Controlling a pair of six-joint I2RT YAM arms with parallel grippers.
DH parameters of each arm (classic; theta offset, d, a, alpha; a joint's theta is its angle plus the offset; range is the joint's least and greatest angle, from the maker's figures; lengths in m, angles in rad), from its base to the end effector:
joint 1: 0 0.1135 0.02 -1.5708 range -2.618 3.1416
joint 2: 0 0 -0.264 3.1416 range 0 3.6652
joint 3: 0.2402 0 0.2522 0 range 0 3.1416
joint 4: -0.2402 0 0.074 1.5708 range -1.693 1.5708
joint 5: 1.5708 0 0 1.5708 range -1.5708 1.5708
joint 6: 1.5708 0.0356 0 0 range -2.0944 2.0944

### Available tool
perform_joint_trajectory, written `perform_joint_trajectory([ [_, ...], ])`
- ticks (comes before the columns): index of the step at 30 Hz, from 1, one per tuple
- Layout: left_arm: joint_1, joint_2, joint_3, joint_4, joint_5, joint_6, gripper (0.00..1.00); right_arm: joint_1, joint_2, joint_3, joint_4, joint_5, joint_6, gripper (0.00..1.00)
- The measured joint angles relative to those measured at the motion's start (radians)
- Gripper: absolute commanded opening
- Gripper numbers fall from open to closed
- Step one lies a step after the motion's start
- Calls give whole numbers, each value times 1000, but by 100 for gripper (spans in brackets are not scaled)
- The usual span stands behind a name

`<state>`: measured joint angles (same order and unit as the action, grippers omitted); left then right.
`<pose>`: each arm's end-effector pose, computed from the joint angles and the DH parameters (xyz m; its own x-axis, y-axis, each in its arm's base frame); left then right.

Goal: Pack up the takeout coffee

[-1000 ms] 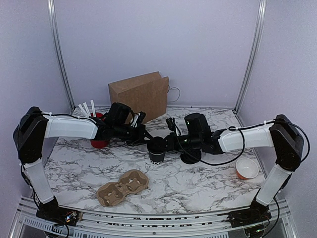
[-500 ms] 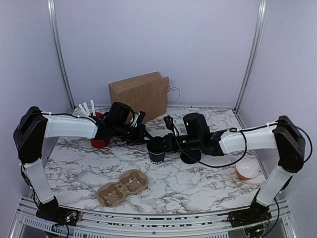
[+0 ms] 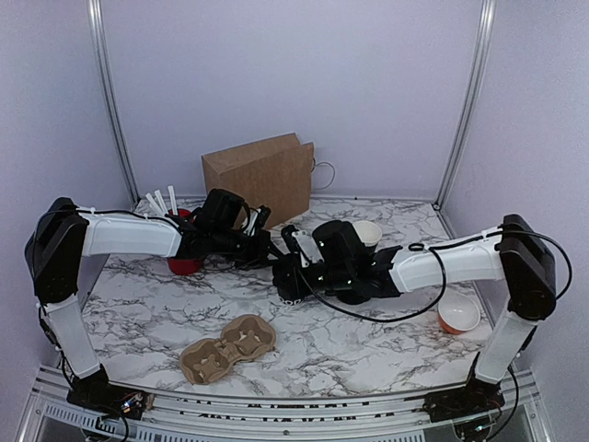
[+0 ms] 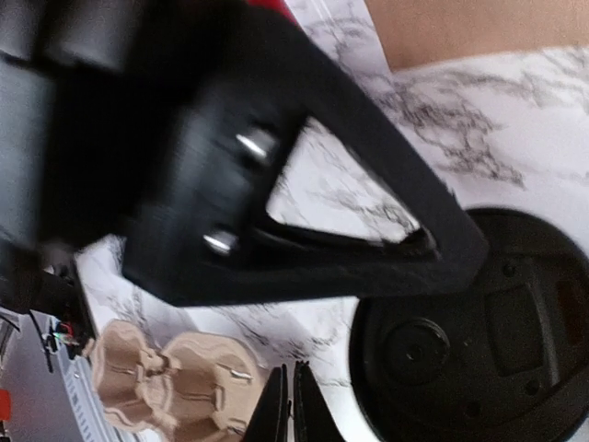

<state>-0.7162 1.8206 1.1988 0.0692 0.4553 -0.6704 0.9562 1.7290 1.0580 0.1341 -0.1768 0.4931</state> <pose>0.2986 -0.2807 0.2198 -0.8520 0.0018 -0.5235 0.4373 0.5524 -0.7097 0.2166 0.3177 0.2131 -0.6818 -0.1578 -0.7143 -0.6456 0.5891 0.4860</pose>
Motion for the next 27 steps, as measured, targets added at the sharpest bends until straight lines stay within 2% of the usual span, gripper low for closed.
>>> perform_joint_trajectory([
  [7,0,0,9,-13,-9,1,0,0,48,-7,-95,49,-2,5],
  [20,-6,0,19,-32,-13,5,0,0,-133,81,-144,116,-47,8],
  [27,-12,0,32,-59,-23,6,0,0,-81,79,-147,143,-57,8],
])
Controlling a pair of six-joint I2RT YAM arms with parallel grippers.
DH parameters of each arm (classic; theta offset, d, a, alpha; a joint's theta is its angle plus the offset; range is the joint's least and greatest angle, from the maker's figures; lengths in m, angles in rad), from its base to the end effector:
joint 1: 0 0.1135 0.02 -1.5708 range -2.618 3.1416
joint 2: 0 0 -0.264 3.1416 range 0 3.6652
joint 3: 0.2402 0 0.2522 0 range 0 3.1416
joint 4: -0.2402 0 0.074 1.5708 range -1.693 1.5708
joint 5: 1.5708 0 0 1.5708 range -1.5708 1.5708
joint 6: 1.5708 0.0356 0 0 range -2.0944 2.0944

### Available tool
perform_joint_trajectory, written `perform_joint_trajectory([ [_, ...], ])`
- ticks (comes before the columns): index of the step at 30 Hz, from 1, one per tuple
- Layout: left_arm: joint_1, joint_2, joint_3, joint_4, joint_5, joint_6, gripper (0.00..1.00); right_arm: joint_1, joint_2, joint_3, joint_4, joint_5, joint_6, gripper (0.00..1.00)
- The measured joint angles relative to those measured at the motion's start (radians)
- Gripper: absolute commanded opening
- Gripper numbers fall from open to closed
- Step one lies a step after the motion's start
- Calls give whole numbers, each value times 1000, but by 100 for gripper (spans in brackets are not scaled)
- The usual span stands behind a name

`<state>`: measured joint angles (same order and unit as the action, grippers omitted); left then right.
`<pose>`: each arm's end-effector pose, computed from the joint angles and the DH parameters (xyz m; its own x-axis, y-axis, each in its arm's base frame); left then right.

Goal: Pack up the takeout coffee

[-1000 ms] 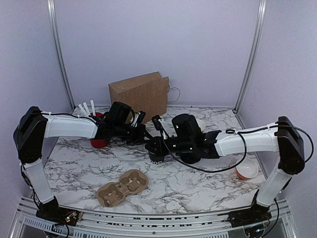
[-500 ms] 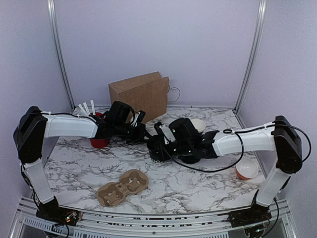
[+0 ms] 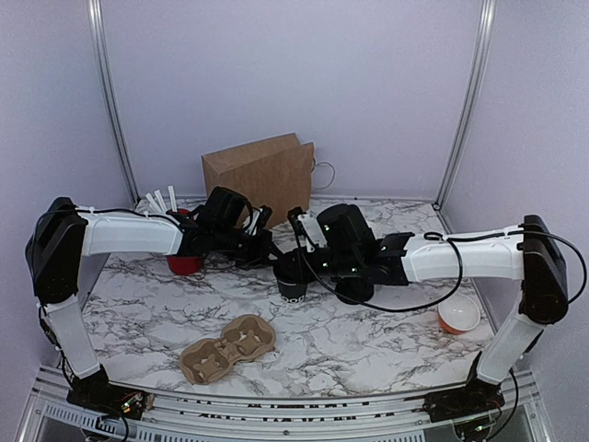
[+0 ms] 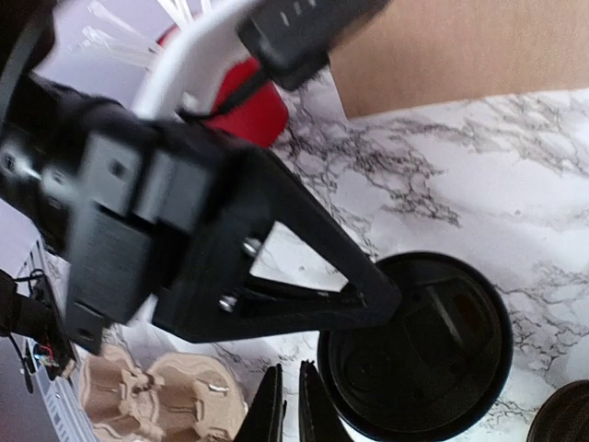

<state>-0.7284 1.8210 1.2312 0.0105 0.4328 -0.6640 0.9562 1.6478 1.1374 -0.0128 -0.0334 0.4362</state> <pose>0.2970 -0.2849 0.2247 -0.8555 0.0135 -0.5175 0.4304 0.5741 -0.6965 0.2172 0.3097 0.2546 -0.6132 -0.1365 -0.7781 -0.6335 0.6734 0.3811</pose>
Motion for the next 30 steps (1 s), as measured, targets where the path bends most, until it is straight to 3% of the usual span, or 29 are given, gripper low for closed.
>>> perform_joint_trajectory([
  [9,-4,9,14,-8,-2,0,0,0,61,-53,-45,-4,5,9],
  [20,-9,10,21,-18,-8,0,0,-4,-28,-3,-74,2,4,10],
  [24,-15,10,32,-39,-13,3,0,-44,-48,-10,-19,-73,44,10],
  [30,-17,10,36,-48,-17,7,0,-192,-31,-158,153,-252,176,9],
])
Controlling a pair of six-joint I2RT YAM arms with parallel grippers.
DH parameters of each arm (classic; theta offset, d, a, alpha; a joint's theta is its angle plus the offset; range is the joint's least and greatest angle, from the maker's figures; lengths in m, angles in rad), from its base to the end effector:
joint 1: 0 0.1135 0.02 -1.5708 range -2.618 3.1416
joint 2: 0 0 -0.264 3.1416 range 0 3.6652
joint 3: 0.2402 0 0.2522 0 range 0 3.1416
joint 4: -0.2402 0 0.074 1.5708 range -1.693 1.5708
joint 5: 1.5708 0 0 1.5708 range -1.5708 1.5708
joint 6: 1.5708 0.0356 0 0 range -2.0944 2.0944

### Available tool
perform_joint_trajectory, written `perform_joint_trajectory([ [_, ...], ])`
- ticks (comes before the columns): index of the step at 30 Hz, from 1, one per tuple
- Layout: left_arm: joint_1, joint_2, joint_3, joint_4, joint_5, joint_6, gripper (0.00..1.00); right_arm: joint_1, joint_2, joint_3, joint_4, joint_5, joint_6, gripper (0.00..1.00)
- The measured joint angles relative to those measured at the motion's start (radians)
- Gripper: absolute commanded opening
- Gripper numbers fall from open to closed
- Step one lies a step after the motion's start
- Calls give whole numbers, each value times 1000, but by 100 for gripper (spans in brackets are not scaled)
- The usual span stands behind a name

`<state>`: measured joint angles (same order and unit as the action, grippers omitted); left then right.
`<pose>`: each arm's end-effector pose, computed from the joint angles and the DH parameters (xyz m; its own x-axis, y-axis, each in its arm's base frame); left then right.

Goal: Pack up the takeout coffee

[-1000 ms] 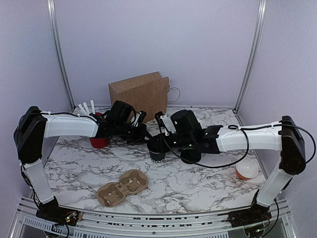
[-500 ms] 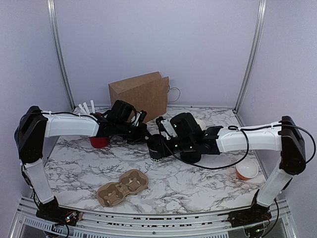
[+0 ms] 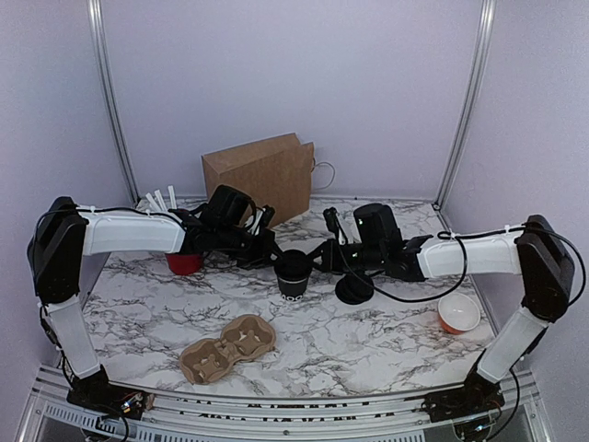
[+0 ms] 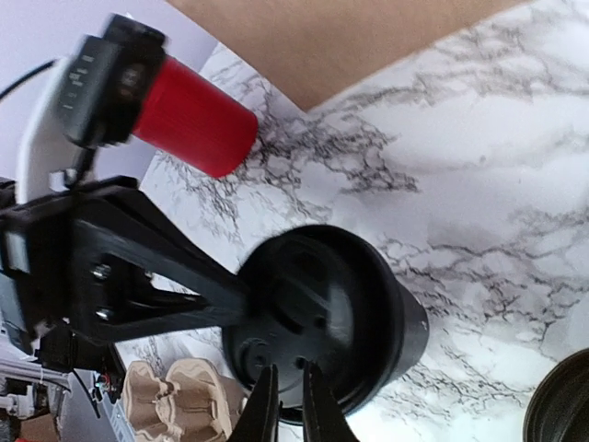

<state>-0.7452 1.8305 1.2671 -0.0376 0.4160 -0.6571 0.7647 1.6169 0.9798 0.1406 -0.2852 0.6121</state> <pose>0.2951 -0.2919 0.2283 -0.8576 0.0310 -0.5134 0.4312 0.5875 -0.6847 0.2527 0.2564 0.2282 -0.7656 0.0296 -0.6426 -0.4923 0.6161 0.6149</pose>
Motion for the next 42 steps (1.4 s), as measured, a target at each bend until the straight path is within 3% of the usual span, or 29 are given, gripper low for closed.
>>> perform_joint_trajectory([
  [7,0,0,1,-2,-2,7,0,-42,75,-63,176,-136,120,9],
  [21,-1,1,10,-16,-6,12,0,-38,34,-64,170,-223,151,12],
  [31,-1,1,10,-16,-6,14,0,-28,136,-108,359,-279,215,9],
  [35,-1,2,13,-18,-7,15,0,-32,197,-166,356,-282,243,10],
  [42,-1,10,13,-22,-7,15,0,-35,154,-174,290,-266,238,11],
])
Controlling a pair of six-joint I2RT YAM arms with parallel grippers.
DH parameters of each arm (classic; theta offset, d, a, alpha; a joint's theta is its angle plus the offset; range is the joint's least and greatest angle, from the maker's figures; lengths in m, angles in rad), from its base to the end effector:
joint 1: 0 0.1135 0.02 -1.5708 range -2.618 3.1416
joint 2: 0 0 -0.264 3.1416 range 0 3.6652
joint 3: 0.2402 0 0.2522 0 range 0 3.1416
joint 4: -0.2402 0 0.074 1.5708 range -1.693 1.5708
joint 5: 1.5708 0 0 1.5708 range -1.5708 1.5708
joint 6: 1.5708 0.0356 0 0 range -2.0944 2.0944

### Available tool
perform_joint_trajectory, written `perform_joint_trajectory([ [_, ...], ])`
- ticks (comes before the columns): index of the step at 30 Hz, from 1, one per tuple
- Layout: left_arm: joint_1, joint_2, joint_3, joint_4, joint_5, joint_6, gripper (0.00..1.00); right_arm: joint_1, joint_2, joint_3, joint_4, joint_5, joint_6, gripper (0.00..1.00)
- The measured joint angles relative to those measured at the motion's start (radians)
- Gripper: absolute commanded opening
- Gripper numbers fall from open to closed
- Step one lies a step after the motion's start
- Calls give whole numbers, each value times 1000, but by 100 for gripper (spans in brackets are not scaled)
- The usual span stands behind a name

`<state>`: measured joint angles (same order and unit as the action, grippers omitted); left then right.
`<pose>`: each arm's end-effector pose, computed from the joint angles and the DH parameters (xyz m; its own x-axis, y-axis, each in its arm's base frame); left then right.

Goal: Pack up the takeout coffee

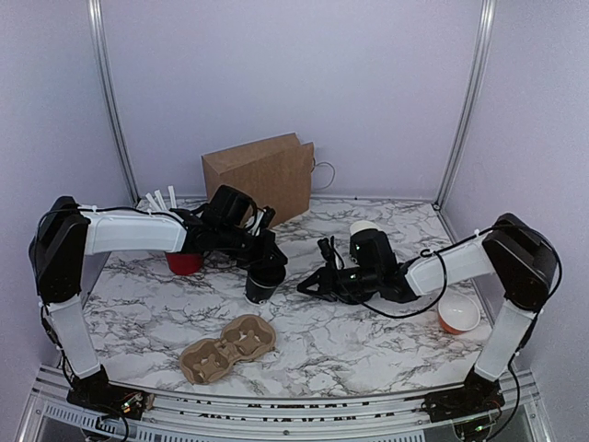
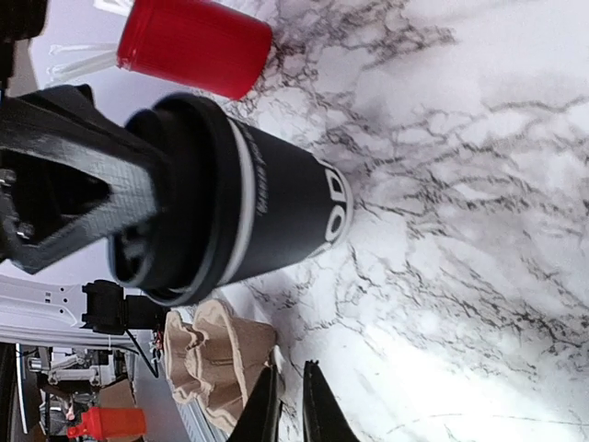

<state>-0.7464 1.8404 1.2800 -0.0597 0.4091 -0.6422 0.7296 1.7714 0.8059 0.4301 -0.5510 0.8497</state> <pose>0.2962 -0.2932 0.2266 -0.8571 0.0442 -0.5132 0.4337 0.5997 -0.6726 0.2493 0.2479 0.1517 -0.9297 0.0271 -0.3672 -0.3109 0.4766 0.8223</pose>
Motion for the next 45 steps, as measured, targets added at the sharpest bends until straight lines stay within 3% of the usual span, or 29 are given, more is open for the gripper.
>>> perform_joint_trajectory([
  [8,0,0,0,-5,0,0,0,3,-81,109,-101,37,-72,11],
  [28,18,-100,-1,-58,-70,60,1,93,-59,362,-433,228,-265,18],
  [39,29,-163,-6,-103,-115,113,18,97,-47,446,-549,332,-344,35],
  [45,32,-184,-5,-143,-154,144,29,97,-45,491,-594,382,-385,55],
])
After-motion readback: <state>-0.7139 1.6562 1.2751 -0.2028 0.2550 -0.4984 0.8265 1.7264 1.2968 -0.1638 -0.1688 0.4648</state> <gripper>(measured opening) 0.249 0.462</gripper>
